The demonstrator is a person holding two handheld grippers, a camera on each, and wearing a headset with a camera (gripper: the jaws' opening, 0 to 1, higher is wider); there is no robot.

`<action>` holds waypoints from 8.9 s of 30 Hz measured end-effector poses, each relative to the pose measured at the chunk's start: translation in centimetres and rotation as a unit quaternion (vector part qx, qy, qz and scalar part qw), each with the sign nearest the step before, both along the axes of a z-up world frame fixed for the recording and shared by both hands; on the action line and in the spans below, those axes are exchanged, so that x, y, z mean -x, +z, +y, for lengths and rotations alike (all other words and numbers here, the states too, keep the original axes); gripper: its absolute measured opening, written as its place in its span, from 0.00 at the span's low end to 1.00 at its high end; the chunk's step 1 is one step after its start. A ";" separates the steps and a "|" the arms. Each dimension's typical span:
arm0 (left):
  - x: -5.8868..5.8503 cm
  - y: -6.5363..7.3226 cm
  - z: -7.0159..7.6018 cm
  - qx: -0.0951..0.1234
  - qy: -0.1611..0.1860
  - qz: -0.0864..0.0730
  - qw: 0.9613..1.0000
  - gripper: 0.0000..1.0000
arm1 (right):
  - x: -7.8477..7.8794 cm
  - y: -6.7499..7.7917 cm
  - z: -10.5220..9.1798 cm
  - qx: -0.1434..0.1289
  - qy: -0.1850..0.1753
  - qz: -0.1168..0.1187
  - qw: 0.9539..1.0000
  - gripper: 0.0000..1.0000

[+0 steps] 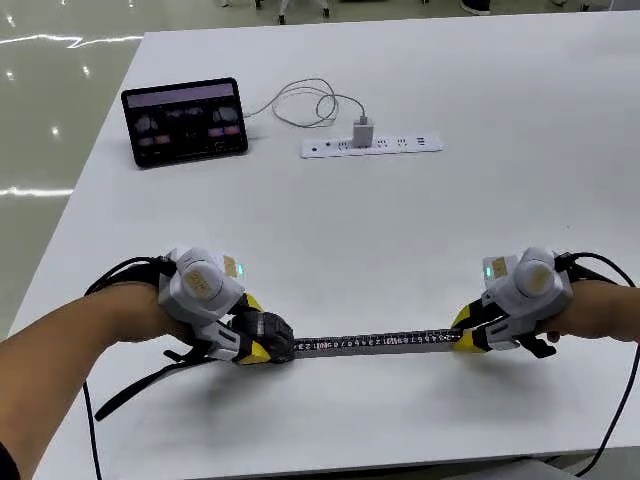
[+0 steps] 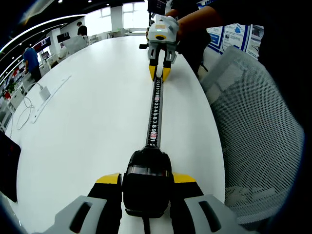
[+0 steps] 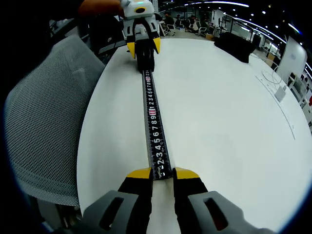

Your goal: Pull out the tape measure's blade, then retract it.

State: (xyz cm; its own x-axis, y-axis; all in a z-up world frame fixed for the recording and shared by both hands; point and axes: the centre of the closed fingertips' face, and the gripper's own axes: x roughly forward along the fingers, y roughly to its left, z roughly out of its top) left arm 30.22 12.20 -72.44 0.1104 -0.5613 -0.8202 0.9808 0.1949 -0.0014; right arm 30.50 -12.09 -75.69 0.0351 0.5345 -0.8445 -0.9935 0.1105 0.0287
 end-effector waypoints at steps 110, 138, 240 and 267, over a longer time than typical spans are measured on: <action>4.2 4.3 9.7 0.192 0.384 -0.072 0.900 1.00 | 5.3 5.4 -8.3 -0.136 -0.316 -0.070 0.936 1.00; 4.0 4.0 10.7 0.186 0.388 -0.065 0.900 1.00 | 6.4 6.1 -9.9 -0.132 -0.329 -0.069 0.933 1.00; -2.1 0.8 0.5 0.166 0.505 -0.086 0.843 1.00 | -0.9 0.9 0.5 0.010 -0.014 -0.012 1.000 0.86; -2.4 0.8 0.5 0.199 0.522 -0.068 0.827 0.94 | 0.1 -0.3 0.0 0.046 0.041 0.004 0.998 0.12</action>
